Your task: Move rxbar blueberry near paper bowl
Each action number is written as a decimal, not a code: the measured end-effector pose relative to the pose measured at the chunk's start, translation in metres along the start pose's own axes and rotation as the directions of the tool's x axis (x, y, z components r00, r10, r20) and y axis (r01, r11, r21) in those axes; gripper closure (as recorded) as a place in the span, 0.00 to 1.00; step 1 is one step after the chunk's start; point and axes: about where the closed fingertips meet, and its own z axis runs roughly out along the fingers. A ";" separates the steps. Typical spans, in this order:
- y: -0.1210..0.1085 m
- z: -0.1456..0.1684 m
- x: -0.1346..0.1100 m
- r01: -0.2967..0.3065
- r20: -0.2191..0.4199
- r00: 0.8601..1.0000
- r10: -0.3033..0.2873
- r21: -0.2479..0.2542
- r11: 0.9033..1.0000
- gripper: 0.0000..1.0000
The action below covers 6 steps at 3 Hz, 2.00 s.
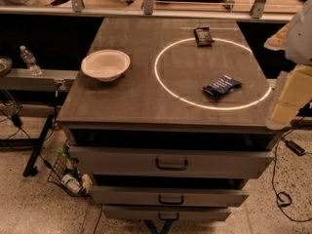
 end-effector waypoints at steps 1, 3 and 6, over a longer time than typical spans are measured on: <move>-0.003 0.001 0.000 0.001 0.003 1.000 -0.001 0.004 1.000 0.00; -0.081 0.042 -0.009 -0.022 0.086 0.996 0.016 0.069 0.997 0.00; -0.122 0.152 -0.004 -0.110 0.191 0.977 0.097 0.059 0.992 0.00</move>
Offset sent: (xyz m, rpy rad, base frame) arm 0.0936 -0.0133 -0.0148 0.0484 -0.1027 0.0140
